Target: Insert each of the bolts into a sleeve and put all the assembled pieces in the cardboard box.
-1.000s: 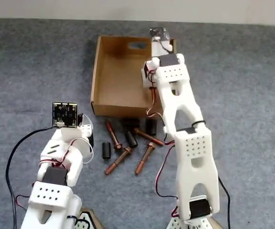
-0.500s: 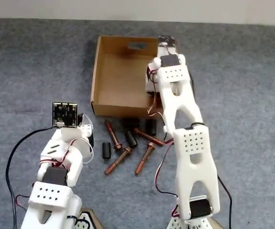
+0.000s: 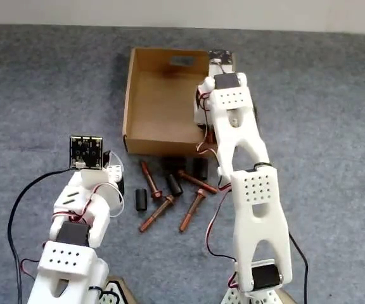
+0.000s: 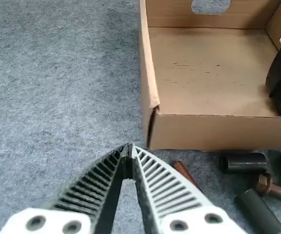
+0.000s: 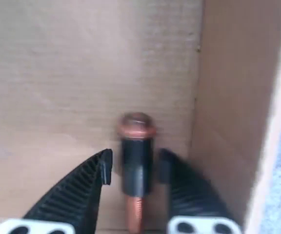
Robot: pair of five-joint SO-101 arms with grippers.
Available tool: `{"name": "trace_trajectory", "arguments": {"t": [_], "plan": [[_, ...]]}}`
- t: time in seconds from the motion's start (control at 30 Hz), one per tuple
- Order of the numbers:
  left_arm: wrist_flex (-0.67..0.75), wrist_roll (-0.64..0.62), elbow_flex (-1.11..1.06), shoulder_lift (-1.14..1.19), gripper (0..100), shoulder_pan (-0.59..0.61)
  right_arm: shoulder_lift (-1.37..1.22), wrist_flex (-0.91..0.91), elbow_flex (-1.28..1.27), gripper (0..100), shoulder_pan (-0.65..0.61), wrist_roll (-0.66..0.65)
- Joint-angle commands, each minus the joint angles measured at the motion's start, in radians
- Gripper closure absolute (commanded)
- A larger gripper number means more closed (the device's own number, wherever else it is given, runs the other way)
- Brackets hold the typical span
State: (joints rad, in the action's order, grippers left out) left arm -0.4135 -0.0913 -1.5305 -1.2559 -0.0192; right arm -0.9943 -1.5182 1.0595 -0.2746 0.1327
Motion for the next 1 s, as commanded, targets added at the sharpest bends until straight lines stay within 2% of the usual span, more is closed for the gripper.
{"name": "trace_trajectory", "arguments": {"t": [0.0,0.23,0.43,0.57,0.73,0.97], "plan": [[0.018,-0.008,0.008,-0.016,99,-0.015,0.045,-0.03,0.067,81.6,0.013,-0.011],[0.018,-0.008,0.008,-0.016,99,-0.015,0.097,-0.14,0.283,88.9,0.013,-0.014],[0.018,-0.008,0.008,-0.016,99,-0.015,0.136,-0.248,0.564,89.3,0.019,-0.014],[0.018,-0.006,0.007,-0.016,99,-0.015,0.202,-0.248,0.564,89.3,0.041,-0.012],[0.018,-0.006,0.007,-0.016,99,-0.015,0.415,-0.249,0.369,89.3,0.022,-0.012],[0.018,-0.006,0.007,-0.016,99,-0.01,0.935,-0.24,-0.335,89.3,-0.07,-0.012]]}}
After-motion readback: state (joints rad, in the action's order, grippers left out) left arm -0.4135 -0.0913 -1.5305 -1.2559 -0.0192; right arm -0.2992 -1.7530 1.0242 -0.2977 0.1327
